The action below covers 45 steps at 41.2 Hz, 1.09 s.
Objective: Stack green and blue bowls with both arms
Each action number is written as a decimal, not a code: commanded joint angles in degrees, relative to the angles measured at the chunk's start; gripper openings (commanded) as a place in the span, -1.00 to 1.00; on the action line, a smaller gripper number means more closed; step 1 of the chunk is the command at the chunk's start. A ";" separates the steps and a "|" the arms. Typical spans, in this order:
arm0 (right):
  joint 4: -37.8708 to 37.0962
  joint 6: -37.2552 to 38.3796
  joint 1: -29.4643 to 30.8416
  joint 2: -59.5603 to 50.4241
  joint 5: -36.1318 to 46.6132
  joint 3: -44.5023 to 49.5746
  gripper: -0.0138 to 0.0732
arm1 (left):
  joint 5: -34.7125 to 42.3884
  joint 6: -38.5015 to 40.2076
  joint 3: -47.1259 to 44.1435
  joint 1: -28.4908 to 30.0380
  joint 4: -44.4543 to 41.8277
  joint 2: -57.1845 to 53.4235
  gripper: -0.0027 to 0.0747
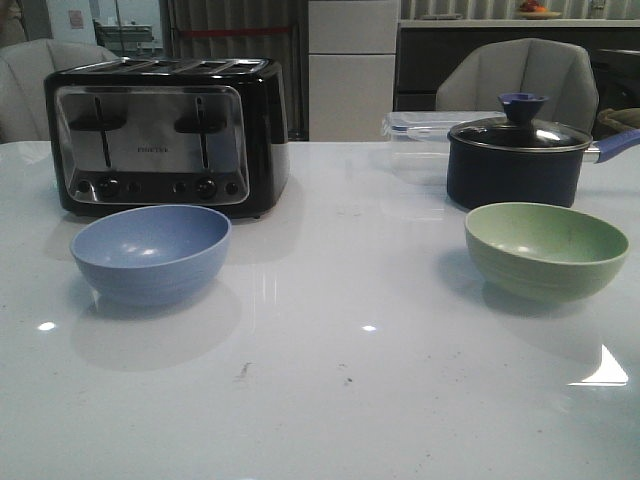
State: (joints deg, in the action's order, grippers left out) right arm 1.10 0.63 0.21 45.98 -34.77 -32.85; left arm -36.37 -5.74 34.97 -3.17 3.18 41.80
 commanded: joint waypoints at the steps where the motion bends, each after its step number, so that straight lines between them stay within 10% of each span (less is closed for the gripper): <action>1: 0.61 -0.07 0.16 3.81 5.25 -2.25 0.29 | 4.14 0.61 1.78 0.21 0.42 0.57 -0.08; 6: 2.24 -0.07 0.16 9.35 6.70 -3.87 0.55 | 4.26 0.61 1.78 0.21 0.42 0.57 0.21; 29: 2.69 -0.07 0.16 47.06 0.89 -32.23 0.55 | 4.50 0.61 1.78 0.21 0.42 0.57 0.22; 45: 3.02 -0.07 0.16 57.36 -5.09 -41.21 -0.20 | 4.50 0.61 1.78 0.21 0.42 0.57 0.22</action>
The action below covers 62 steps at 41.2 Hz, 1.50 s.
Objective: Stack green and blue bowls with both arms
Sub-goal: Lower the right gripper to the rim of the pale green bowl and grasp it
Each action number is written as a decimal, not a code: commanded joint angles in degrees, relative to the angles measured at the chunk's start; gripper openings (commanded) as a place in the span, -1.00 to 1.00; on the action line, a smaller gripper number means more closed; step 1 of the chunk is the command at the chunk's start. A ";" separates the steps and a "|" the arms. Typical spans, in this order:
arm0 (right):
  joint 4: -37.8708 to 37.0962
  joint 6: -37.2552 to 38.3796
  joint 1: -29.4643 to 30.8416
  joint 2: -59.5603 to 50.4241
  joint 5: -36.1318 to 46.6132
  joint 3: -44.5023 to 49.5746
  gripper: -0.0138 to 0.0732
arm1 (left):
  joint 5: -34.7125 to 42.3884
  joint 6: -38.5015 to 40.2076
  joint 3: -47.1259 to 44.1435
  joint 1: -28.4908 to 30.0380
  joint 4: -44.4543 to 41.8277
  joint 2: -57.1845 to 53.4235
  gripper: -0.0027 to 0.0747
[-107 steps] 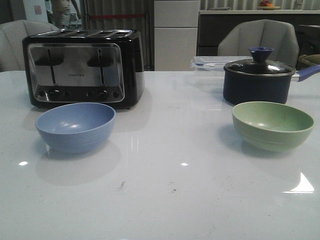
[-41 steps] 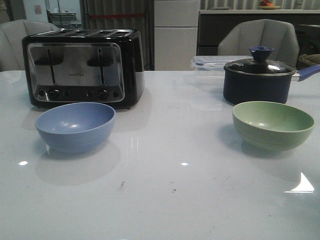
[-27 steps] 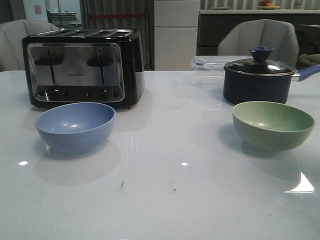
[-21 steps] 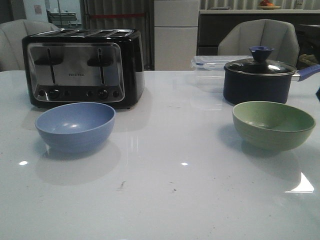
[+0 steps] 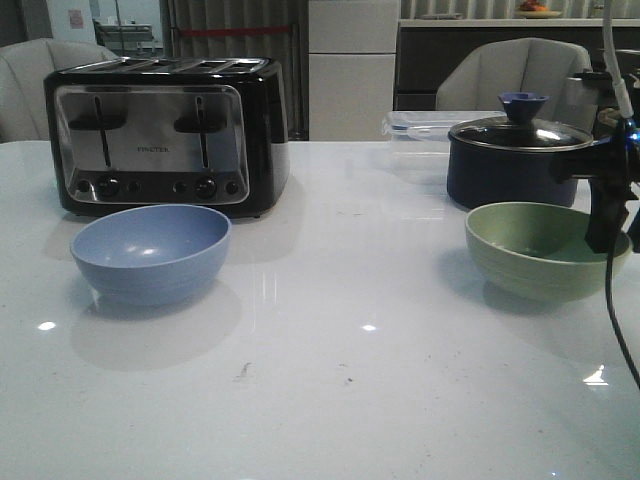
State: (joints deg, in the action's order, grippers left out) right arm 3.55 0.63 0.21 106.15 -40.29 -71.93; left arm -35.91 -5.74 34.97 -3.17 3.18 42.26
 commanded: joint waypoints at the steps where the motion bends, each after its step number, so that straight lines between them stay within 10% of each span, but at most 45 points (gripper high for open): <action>1: 0.57 -0.13 0.16 -2.85 0.43 -2.13 -0.24 | 4.04 0.61 1.78 0.21 0.42 0.10 0.22; 9: 0.96 -1.16 -0.07 -4.58 0.16 -2.13 -0.57 | 4.04 0.61 1.78 0.21 0.42 0.10 0.22; 42: 11.07 -7.26 -26.13 -5.67 0.22 -2.13 -0.56 | 4.16 0.61 1.78 0.21 0.42 0.10 0.22; 62: 8.02 -7.94 -27.91 -5.07 5.48 -2.35 0.23 | 4.51 0.61 1.78 0.21 0.42 0.10 0.22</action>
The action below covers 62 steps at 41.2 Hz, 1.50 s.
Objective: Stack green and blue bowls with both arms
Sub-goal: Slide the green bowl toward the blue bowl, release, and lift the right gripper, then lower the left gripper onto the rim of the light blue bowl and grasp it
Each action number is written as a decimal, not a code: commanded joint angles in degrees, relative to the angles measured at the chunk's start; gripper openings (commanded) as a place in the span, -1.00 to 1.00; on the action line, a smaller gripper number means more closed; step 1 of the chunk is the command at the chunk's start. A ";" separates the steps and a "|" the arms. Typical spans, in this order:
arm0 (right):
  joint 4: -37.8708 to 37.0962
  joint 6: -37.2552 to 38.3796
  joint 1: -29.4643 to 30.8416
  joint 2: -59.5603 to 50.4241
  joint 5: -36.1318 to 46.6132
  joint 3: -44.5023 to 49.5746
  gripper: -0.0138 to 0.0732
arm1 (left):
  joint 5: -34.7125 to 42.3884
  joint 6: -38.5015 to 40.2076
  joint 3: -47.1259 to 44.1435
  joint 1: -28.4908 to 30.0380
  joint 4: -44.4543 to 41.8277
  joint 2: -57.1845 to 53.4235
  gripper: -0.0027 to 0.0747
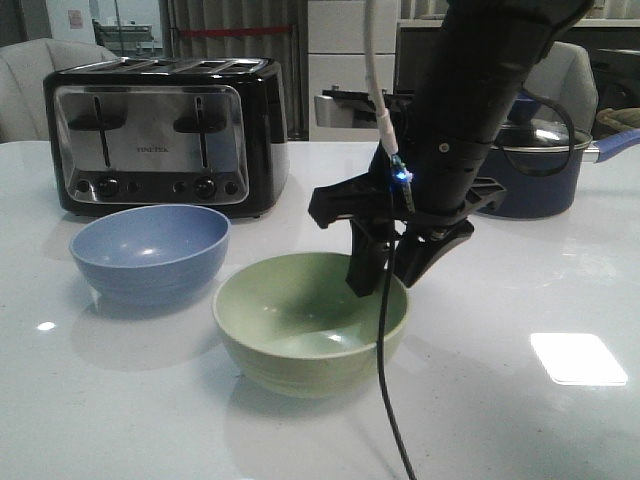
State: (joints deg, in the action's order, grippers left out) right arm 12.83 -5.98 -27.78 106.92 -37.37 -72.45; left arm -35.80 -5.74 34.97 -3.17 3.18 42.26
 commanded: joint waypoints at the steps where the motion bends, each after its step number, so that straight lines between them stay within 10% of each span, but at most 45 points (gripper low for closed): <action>1: -1.49 -1.85 0.01 -6.79 2.56 -1.57 0.23 | 4.40 0.61 1.78 0.21 0.42 0.10 0.22; 14: -1.74 -8.35 -0.04 -30.62 7.35 12.77 0.23 | 4.57 0.38 1.78 0.21 0.53 0.55 0.24; 29: -1.72 -9.50 -0.04 -54.83 7.67 28.69 0.23 | 7.72 0.08 5.37 -6.70 3.13 9.32 0.71; 62: -1.72 -9.50 -0.04 -58.02 7.06 30.27 0.23 | 4.40 0.08 34.15 -8.04 8.13 57.21 0.70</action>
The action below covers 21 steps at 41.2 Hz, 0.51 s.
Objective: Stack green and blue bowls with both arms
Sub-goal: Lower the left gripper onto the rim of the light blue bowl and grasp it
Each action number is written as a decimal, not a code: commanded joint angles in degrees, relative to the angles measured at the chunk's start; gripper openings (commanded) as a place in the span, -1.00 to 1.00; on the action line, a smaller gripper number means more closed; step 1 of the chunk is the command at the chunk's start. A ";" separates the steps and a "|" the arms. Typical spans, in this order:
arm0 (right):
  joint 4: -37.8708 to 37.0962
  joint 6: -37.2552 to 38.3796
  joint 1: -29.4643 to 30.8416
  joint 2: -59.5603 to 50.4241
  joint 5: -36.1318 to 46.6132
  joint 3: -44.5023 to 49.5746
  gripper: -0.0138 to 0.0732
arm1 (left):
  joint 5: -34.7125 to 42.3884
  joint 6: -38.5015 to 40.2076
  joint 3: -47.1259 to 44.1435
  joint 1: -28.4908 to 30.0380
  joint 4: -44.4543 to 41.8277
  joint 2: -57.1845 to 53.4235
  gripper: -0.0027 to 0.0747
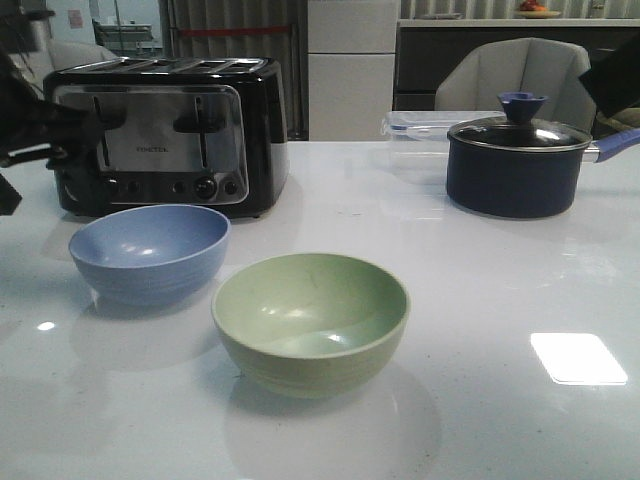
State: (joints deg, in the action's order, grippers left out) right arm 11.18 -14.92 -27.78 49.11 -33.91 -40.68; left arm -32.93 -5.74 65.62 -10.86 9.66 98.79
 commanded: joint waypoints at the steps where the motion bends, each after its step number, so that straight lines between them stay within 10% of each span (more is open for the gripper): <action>1: -0.06 -0.56 -0.04 -0.22 3.59 -1.50 0.23 | 1.51 0.08 4.11 -0.36 1.65 1.70 0.67; 21: -0.06 -0.56 -0.04 -0.22 3.59 -1.50 0.23 | -0.23 0.08 6.56 -0.36 3.12 5.77 -0.70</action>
State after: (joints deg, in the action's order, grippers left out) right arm 11.18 -14.92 -27.78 49.21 -33.91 -40.68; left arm -33.79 -5.74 70.30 -10.86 11.71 107.29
